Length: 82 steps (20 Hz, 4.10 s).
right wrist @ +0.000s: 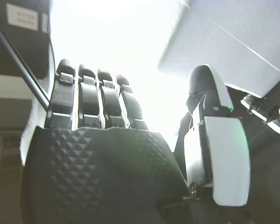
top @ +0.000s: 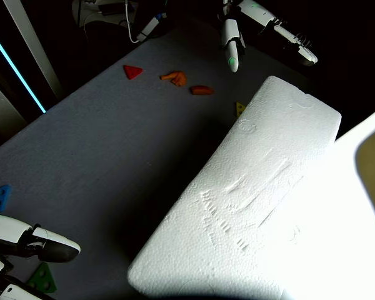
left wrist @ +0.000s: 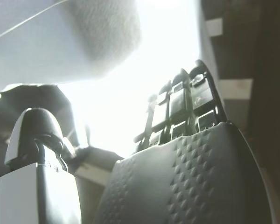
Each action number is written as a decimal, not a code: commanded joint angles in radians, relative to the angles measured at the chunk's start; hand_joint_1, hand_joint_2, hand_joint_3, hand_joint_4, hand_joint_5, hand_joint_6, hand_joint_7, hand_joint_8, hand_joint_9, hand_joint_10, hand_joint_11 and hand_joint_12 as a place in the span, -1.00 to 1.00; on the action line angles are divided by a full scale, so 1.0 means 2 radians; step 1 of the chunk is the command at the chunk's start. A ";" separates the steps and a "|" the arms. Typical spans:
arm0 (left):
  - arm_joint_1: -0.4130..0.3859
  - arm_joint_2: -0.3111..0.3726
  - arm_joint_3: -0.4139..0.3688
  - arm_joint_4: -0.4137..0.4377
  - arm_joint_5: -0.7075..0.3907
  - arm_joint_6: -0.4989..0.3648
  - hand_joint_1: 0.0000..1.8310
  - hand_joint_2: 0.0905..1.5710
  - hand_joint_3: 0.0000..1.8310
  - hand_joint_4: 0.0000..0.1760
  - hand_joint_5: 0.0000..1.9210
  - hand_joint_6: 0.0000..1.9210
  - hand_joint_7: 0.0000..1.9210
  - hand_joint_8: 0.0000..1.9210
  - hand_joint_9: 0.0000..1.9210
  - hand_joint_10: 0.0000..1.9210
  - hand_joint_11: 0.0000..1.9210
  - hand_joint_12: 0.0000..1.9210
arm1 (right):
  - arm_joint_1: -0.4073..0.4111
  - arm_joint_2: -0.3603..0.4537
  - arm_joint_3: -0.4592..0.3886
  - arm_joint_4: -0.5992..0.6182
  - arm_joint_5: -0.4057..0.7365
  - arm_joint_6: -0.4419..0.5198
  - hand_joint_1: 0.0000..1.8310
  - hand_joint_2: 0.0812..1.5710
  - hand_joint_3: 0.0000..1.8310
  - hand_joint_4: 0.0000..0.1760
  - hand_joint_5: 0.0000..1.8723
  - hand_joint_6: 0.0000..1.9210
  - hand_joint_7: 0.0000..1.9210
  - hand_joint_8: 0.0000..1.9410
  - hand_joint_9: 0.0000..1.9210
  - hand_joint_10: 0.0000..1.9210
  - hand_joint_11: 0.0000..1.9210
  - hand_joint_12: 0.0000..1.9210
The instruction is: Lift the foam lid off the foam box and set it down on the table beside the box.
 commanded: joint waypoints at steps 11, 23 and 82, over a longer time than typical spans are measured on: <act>-0.014 -0.045 0.062 -0.035 -0.029 -0.059 -0.46 0.21 -1.00 -0.66 -1.00 -1.00 -1.00 -1.00 -1.00 -1.00 -0.96 -0.98 | 0.040 -0.043 0.062 0.024 0.031 0.057 -0.41 0.36 -0.99 -1.00 -1.00 -1.00 -1.00 -1.00 -1.00 -1.00 -1.00 0.11; -0.023 -0.067 0.086 -0.035 -0.005 -0.075 -0.41 0.11 -1.00 -1.00 -1.00 -1.00 -1.00 -1.00 -1.00 -1.00 -1.00 0.11 | 0.047 -0.071 0.096 0.024 0.008 0.102 -0.37 0.30 -1.00 -1.00 -1.00 -1.00 -1.00 -1.00 -1.00 -1.00 -1.00 -1.00; -0.026 -0.057 0.060 0.025 -0.083 -0.128 -0.39 0.33 -0.99 -1.00 -0.78 -1.00 -1.00 -1.00 -1.00 -1.00 -1.00 -1.00 | 0.076 -0.063 0.057 -0.081 0.075 0.156 -0.38 0.41 -1.00 -1.00 -1.00 -0.77 -1.00 -0.80 -1.00 -0.62 -1.00 0.77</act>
